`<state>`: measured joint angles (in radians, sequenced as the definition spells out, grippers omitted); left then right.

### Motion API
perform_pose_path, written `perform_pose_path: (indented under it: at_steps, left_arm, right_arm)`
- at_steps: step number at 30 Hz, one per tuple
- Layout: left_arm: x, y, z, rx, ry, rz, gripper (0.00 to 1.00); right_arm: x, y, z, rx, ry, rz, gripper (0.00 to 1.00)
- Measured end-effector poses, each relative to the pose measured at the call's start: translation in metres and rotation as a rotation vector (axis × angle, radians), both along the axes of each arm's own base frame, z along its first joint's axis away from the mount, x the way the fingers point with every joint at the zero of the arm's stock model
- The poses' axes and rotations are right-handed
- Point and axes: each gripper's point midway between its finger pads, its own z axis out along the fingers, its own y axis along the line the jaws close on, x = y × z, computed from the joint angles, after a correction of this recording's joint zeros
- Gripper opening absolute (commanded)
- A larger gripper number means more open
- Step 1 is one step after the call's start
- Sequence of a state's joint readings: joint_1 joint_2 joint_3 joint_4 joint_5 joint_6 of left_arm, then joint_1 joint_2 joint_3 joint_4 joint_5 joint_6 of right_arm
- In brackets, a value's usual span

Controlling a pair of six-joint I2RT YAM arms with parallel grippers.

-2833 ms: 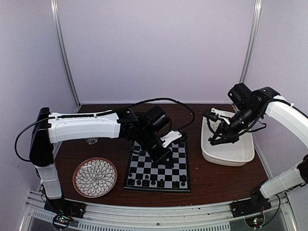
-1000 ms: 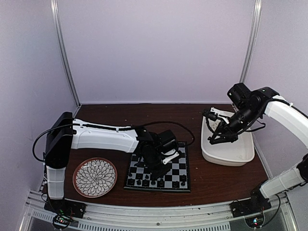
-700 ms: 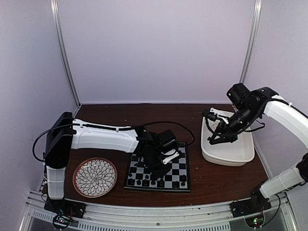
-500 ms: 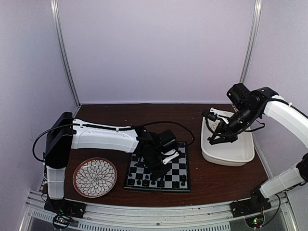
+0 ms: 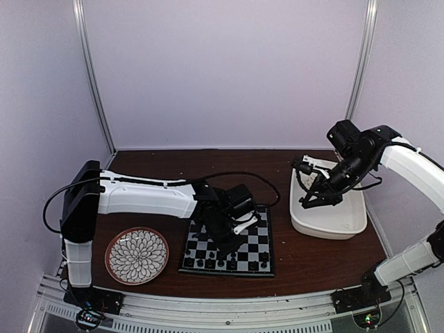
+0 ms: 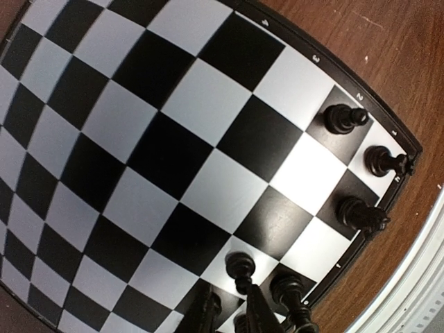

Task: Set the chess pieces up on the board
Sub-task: Place the pawn on d7, then pass from the right arm to the left

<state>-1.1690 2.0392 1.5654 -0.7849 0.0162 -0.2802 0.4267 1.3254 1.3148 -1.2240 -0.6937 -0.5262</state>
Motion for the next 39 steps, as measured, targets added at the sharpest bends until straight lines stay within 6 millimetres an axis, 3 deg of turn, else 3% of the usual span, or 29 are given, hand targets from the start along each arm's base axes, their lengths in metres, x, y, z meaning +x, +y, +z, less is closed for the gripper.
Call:
perform_pose_path:
  at_steps: [5, 9, 15, 20, 23, 27, 32, 39]
  left_arm:
    - [0.014, -0.006, 0.045, -0.08, -0.091, -0.001, 0.3]
    - [0.031, -0.014, 0.109, -0.244, -0.231, 0.015, 0.34]
    - [0.041, -0.029, 0.199, -0.561, -0.405, 0.015, 0.39]
    - [0.037, -0.055, 0.238, -0.773, -0.43, -0.032, 0.46]
    - [0.034, -0.068, 0.255, -0.892, -0.382, -0.043, 0.43]
    - [0.045, -0.076, 0.264, -1.024, -0.253, -0.013, 0.4]
    - [0.054, -0.081, 0.252, -1.084, -0.071, 0.002, 0.38]
    - [0.029, -0.093, 0.238, -1.095, 0.153, -0.052, 0.38]
  right_arm:
    - [0.0, 0.0, 0.001, 0.001, 0.001, 0.0, 0.05]
    - [0.003, 0.005, 0.008, 0.026, 0.01, -0.002, 0.05]
    - [0.013, 0.032, 0.046, 0.171, 0.053, 0.03, 0.07]
    - [0.009, 0.049, 0.068, 0.272, 0.105, 0.072, 0.07]
    - [0.001, 0.056, 0.072, 0.286, 0.121, 0.105, 0.07]
    - [-0.012, 0.064, 0.072, 0.278, 0.133, 0.147, 0.07]
    - [-0.018, 0.067, 0.066, 0.236, 0.115, 0.173, 0.07]
    - [-0.016, 0.063, 0.06, 0.191, 0.091, 0.17, 0.06]
